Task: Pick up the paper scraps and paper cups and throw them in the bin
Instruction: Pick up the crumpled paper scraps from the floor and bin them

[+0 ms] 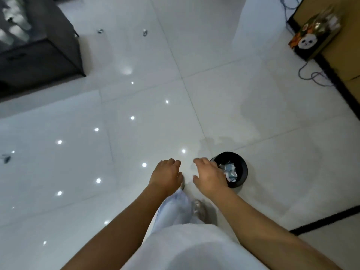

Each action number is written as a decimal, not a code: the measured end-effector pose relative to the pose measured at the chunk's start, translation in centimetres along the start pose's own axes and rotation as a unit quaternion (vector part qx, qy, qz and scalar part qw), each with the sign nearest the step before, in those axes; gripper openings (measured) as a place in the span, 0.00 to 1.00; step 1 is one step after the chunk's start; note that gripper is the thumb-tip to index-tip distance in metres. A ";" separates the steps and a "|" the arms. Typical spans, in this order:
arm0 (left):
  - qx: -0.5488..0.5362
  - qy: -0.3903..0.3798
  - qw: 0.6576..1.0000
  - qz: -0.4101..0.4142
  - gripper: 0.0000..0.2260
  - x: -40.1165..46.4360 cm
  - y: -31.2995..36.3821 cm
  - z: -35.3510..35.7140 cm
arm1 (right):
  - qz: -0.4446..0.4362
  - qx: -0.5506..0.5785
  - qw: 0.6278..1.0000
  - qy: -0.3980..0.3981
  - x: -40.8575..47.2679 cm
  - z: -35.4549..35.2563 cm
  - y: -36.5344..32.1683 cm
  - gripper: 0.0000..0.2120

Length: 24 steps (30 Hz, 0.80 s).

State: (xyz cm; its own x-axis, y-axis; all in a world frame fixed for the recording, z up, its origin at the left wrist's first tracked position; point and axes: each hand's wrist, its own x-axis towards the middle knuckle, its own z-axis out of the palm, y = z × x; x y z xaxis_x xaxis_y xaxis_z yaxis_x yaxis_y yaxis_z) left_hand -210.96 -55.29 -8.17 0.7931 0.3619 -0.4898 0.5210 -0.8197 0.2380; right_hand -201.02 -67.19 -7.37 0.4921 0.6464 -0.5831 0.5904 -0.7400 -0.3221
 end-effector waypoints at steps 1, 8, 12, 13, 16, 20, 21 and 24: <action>-0.007 0.005 1.000 -0.023 0.16 -1.6 -1.0 -0.1 | -0.021 -0.021 1.000 -0.007 -0.5 0.2 -1.3 0.24; -0.092 0.050 0.977 -0.187 0.18 -13.1 -10.4 0.4 | -0.169 -0.158 0.972 -0.047 -1.9 3.2 -13.8 0.23; -0.149 0.067 0.946 -0.278 0.18 -19.8 -17.3 1.8 | -0.257 -0.216 0.940 -0.059 -2.1 6.9 -23.1 0.24; -0.162 0.069 0.938 -0.297 0.18 -21.4 -19.2 2.2 | -0.276 -0.228 0.932 -0.065 -2.2 8.0 -25.6 0.24; -0.197 0.074 0.915 -0.345 0.18 -26.5 -25.3 3.4 | -0.322 -0.258 0.907 -0.085 -2.6 11.9 -33.4 0.24; -0.232 0.085 0.882 -0.400 0.18 -32.9 -33.6 4.7 | -0.377 -0.285 0.874 -0.113 -3.6 17.5 -43.6 0.25; -0.241 0.087 0.875 -0.412 0.18 -34.5 -35.5 5.0 | -0.386 -0.292 0.866 -0.122 -4.0 18.7 -46.0 0.25; -0.263 0.089 0.853 -0.442 0.18 -38.7 -40.5 5.6 | -0.415 -0.312 0.843 -0.139 -4.9 22.1 -52.6 0.24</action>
State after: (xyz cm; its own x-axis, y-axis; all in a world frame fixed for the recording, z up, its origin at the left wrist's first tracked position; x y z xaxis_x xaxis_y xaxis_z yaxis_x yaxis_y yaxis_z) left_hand -264.56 -38.63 -3.55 0.0286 0.8356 -0.5487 0.9724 0.1038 0.2088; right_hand -248.65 -35.53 -4.07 -0.3741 0.7605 -0.5307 0.9221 0.2442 -0.3001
